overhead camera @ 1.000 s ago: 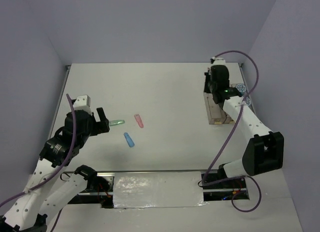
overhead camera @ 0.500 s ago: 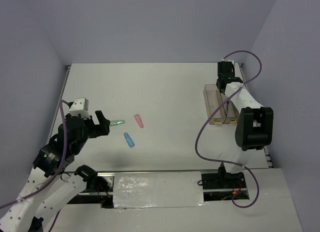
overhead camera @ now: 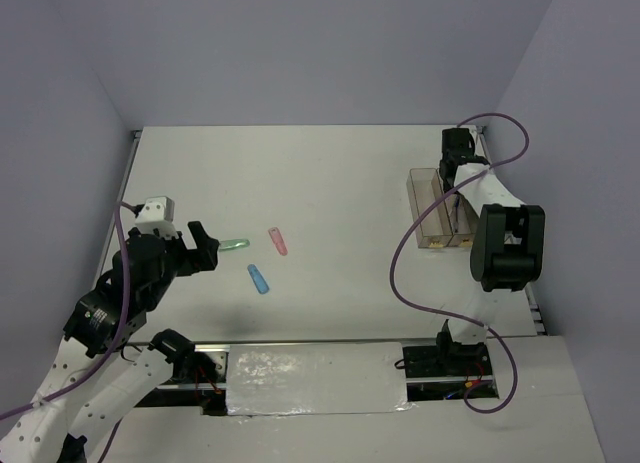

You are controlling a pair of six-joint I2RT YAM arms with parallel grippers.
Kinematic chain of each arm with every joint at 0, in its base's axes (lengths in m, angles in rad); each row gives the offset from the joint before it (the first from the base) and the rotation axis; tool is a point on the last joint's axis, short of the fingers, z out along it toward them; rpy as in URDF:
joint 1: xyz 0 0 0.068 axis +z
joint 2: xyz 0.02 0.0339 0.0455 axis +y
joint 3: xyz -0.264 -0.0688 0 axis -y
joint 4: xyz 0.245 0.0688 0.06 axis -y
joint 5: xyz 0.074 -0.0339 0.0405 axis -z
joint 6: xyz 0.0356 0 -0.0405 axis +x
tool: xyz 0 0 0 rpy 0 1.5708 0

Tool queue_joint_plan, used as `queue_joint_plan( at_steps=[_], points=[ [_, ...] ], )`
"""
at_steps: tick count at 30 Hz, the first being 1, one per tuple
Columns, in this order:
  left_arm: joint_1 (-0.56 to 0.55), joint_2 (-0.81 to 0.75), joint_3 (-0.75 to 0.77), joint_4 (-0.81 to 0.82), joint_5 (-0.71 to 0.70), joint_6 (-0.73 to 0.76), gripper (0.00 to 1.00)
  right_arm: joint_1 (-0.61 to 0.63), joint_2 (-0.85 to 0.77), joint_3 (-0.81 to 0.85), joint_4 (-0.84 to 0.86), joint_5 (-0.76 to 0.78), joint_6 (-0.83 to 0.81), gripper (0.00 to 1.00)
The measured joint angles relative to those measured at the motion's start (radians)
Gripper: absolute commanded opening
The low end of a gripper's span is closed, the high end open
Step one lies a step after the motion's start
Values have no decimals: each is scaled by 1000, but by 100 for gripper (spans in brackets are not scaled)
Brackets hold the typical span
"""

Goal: Sort the stationery into containers
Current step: Place the pen in the storage box, then pick up the stationery from the center of the board.

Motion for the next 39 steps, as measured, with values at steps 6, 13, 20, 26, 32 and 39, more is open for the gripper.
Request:
queue_joint_plan(
  at_steps=[6, 13, 20, 26, 32, 39],
  points=[
    [0, -2, 0, 0, 0, 0, 99, 0, 0, 0, -13, -20, 27, 48],
    [0, 0, 0, 0, -2, 0, 100, 63, -100, 3, -63, -161, 72, 100],
    [12, 21, 0, -18, -69, -10, 99, 577, -426, -187, 160, -315, 214, 100],
    [55, 21, 0, -24, -88, -11, 99, 767, -166, -126, 217, -383, 341, 100],
    [59, 28, 0, -24, -87, -11, 99, 934, 246, 199, 85, -322, 380, 100],
    [59, 32, 0, -23, -87, -9, 99, 973, 386, 412, -25, -272, 378, 94]
  ],
)
